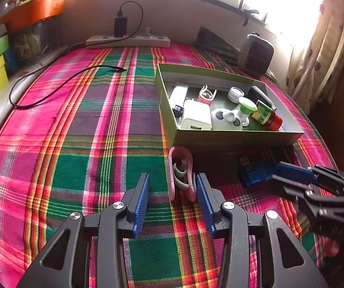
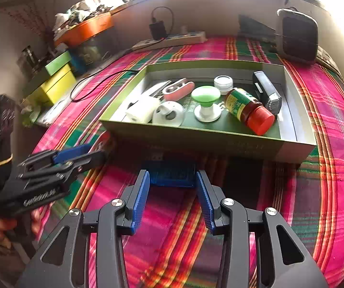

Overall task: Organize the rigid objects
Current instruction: 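Grasp the pink-white cable winder with the left tool while the right tool grasps the blue USB meter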

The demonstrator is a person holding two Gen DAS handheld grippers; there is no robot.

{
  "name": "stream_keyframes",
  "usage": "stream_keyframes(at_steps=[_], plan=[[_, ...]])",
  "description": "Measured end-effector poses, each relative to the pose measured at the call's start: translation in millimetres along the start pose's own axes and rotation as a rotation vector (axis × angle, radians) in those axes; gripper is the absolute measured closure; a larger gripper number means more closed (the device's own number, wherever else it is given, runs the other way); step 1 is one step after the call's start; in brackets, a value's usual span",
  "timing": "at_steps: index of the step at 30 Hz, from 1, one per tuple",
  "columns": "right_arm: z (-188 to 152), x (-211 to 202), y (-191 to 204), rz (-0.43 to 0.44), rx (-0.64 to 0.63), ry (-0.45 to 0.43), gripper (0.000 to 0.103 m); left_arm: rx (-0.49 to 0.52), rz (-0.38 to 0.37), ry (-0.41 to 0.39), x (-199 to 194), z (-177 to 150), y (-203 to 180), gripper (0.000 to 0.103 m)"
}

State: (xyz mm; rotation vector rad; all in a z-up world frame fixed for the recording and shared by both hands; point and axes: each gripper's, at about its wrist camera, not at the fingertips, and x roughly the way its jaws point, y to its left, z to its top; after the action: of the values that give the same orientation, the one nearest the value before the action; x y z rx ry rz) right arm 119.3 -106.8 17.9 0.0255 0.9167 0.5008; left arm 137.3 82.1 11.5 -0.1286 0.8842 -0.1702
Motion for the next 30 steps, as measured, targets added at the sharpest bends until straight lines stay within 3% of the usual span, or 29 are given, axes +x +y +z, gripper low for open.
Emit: stream_keyframes(at_steps=[6,12,18,22,27,30], plan=[[-7.9,-3.9,16.1,0.047,-0.101,0.019,0.062,-0.003,-0.005,0.002,0.3,0.1,-0.3,0.064],[-4.3,-8.4,21.9,-0.040,-0.224,-0.037,0.062,0.022,0.017,0.007,1.2,0.1,-3.8,0.064],[2.0,6.5,23.7,-0.013,-0.298,0.000,0.061,0.087,0.055,0.014,3.4,-0.7,-12.1,0.061],[6.4,12.9,21.8,0.009,-0.326,0.021,0.048,0.106,0.103,0.026,6.7,1.7,-16.1,0.056],[8.3,26.2,19.0,0.021,-0.345,0.081,0.048,0.083,0.128,0.034,8.5,4.5,-16.3,0.053],[9.3,25.9,18.9,0.039,-0.355,0.074,0.048,0.079,0.145,0.033,9.3,5.9,-14.3,0.053]])
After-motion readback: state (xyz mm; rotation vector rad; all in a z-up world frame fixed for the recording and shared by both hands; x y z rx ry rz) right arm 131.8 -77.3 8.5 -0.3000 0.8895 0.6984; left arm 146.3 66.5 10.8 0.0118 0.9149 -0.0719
